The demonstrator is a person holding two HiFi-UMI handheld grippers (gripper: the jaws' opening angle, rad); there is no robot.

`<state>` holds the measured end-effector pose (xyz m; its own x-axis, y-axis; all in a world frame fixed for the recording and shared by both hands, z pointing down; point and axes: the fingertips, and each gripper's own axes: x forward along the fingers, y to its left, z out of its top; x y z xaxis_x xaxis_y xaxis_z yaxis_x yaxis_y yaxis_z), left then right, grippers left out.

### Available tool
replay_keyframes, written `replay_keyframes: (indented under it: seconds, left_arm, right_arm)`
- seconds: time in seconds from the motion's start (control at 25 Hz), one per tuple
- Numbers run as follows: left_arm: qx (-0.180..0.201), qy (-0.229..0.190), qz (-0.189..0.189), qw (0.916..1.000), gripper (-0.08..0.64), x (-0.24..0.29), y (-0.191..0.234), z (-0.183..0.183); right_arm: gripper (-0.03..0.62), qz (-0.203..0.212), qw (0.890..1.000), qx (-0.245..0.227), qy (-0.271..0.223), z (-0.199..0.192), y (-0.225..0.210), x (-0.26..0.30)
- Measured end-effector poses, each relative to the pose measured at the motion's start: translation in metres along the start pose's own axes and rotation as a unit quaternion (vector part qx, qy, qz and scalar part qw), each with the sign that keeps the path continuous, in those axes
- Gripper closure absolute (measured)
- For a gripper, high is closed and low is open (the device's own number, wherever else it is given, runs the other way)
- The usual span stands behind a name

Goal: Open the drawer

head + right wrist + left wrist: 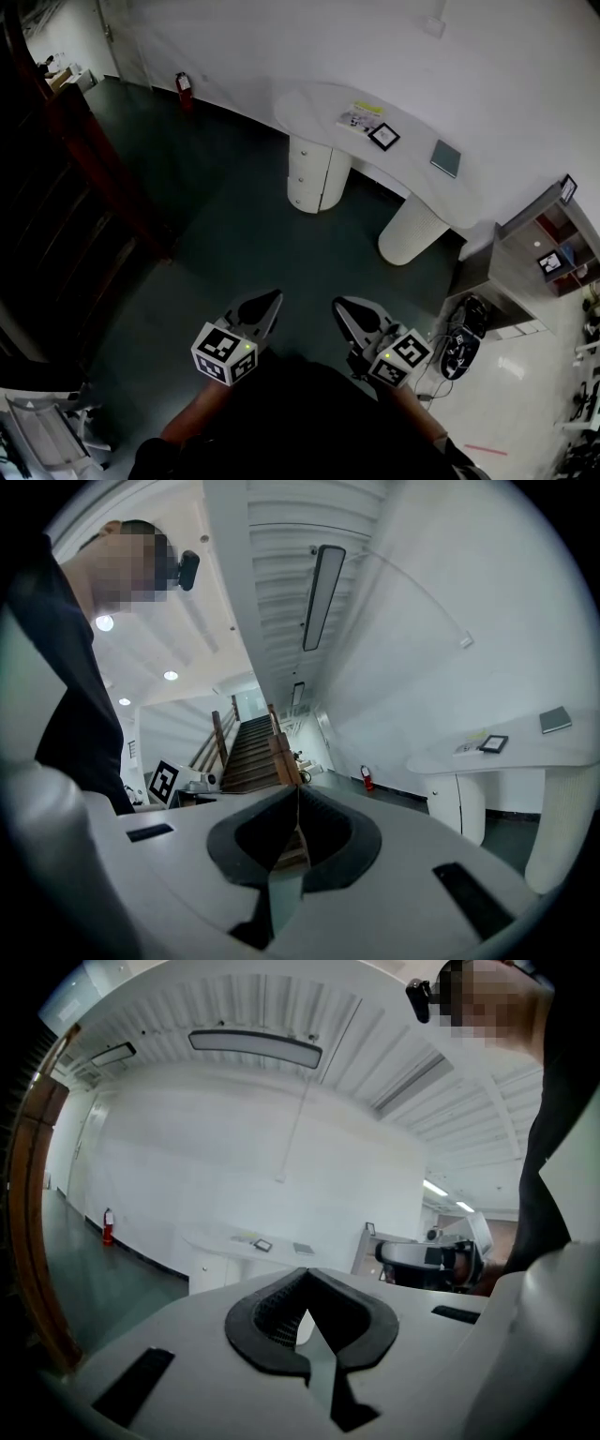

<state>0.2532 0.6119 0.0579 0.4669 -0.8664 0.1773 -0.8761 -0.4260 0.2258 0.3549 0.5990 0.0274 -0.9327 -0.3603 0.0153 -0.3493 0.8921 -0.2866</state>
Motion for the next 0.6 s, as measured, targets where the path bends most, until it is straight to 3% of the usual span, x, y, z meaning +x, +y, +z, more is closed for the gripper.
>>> replay_keyframes:
  seconds: [0.32,0.48,0.6]
  left_arm:
    - [-0.020,-0.008,-0.002,0.9998,0.552,0.072,0.115,0.018]
    - [-0.024,-0.007,-0.013,0.9996,0.552,0.114,0.202,0.045]
    - [-0.002,-0.002,-0.036,0.9993,0.552,0.142,0.258,0.078]
  right_arm:
    - [0.575,-0.013,1.000,0.011,0.009,0.006,-0.080,0.097]
    - [0.575,-0.031,0.999,-0.002,0.016,0.026,-0.132,0.180]
    - [0.575,-0.034,0.999,0.016,0.000,0.054,-0.162,0.247]
